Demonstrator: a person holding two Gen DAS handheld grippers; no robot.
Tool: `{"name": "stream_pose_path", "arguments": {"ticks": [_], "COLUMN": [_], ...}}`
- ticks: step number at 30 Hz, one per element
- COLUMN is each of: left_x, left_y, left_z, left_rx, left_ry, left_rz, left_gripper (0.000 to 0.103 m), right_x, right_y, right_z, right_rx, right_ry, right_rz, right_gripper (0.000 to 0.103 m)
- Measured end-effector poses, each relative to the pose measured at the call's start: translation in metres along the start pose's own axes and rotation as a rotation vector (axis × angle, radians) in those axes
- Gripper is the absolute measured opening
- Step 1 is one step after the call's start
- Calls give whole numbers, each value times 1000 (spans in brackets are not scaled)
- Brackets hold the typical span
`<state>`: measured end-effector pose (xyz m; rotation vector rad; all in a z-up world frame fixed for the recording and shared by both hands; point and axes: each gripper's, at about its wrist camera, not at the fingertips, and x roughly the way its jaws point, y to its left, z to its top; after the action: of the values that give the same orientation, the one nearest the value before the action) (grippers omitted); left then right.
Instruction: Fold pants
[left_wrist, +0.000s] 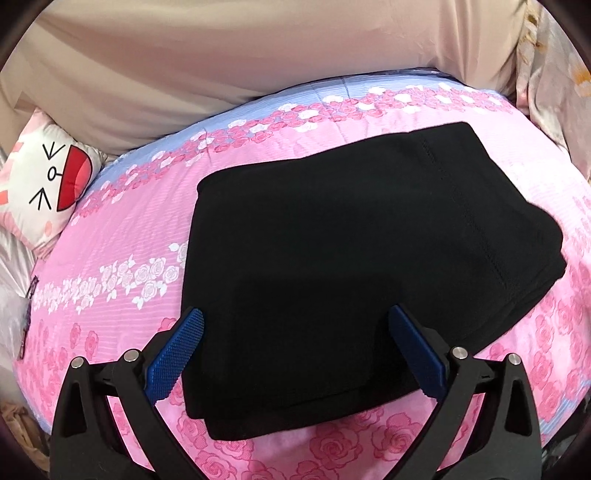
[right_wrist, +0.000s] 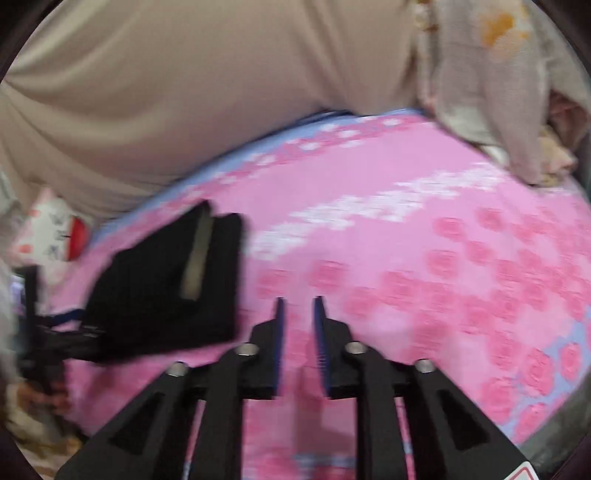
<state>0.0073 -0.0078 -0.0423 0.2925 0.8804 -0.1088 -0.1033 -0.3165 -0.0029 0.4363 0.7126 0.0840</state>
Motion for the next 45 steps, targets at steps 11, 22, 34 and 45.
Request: {"name": "stream_pose_path", "arguments": {"ticks": [11,22,34,45], "left_x": [-22,-35,6,15], "left_y": [18,-86,-74,-42], "left_z": [-8,-5,43,45], "left_rx": [-5,300,83,-9], "left_ry": [-20,-107,-69,-12], "left_rz": [-75,-245,-421,-571], "left_gripper": [98,98,42,44], "right_x": [77,114,133,139], "right_y": [57,45,27,14], "right_z": [38,49,65,68], "right_rx": [-197,10,103,4], "right_ry": [117,304,373,398], "right_rz": [11,392,585,454], "right_gripper": [33,5,12,14]}}
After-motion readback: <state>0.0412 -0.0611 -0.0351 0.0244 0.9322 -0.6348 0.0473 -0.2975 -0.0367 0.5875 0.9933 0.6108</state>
